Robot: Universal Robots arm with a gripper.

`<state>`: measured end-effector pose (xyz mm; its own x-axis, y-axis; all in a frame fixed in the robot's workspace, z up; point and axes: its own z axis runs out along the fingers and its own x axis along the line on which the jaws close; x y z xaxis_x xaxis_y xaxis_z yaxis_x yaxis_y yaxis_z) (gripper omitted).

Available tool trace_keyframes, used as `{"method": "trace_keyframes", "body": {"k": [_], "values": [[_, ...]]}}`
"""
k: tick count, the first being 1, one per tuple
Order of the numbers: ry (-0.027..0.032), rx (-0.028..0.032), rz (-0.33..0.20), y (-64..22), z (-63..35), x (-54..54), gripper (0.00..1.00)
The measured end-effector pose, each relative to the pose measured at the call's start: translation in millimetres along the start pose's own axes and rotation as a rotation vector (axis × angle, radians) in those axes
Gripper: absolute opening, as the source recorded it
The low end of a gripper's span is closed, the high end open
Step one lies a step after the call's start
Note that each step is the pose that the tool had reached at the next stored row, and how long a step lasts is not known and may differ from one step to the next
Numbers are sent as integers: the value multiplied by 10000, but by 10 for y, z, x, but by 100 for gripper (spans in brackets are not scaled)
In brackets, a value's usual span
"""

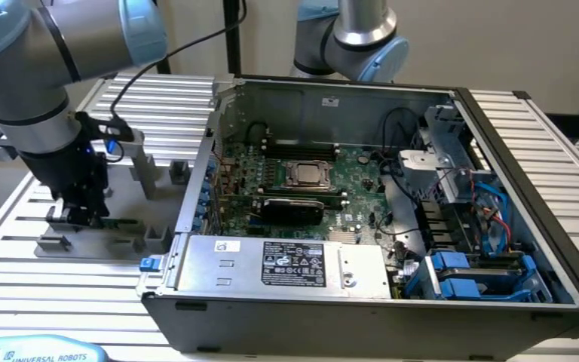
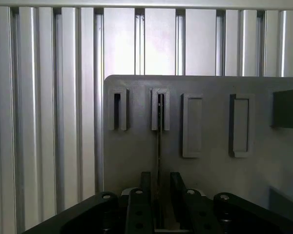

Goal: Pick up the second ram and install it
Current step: 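Pick up the second ram and move it above second insertion slot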

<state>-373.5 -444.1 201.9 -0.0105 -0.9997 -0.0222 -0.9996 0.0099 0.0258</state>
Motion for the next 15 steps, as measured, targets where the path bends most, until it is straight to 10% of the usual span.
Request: {"method": "trace_keyframes", "body": {"k": [15], "values": [[-46, -33, 0, -7, 71, 2, 31]]}}
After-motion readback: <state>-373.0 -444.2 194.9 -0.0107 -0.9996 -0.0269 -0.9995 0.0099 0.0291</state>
